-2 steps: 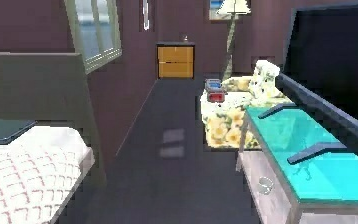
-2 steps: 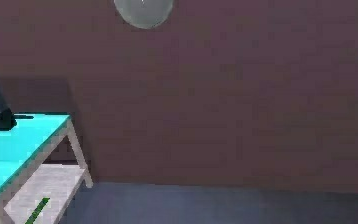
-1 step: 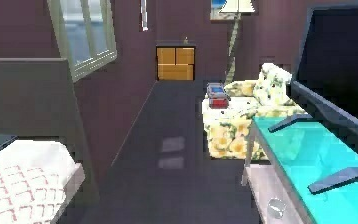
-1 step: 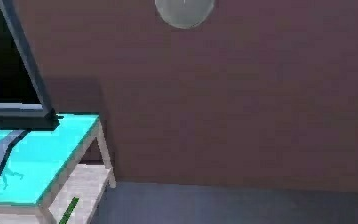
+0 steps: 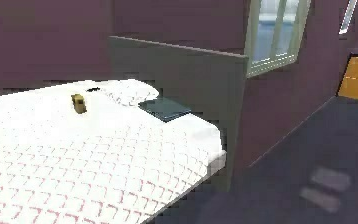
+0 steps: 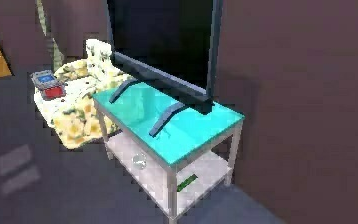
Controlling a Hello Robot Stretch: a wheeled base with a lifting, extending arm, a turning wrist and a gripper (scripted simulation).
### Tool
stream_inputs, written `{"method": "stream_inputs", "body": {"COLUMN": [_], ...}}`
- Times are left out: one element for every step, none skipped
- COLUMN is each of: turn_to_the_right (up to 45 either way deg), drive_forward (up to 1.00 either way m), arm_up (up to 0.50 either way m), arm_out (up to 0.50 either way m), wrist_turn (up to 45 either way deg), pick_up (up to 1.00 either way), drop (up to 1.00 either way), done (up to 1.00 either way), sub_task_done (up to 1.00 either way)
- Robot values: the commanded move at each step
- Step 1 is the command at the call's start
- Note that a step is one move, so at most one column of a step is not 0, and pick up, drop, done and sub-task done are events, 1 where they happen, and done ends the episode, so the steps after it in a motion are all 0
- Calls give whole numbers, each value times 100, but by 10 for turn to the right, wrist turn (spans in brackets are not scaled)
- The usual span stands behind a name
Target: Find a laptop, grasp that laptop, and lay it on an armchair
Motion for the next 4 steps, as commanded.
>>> {"method": "stream_inputs", "body": {"turn_to_the_right": [-450, -450, 450, 450], "drive_forward": [0, 0, 0, 0], "arm_up": [0, 0, 0, 0], "arm_out": [0, 0, 0, 0], "wrist_turn": [0, 0, 0, 0], "pick_up": [0, 0, 0, 0], "drop": [0, 0, 0, 0], "done": [0, 0, 0, 0], "sub_task_done": [0, 0, 0, 0]}}
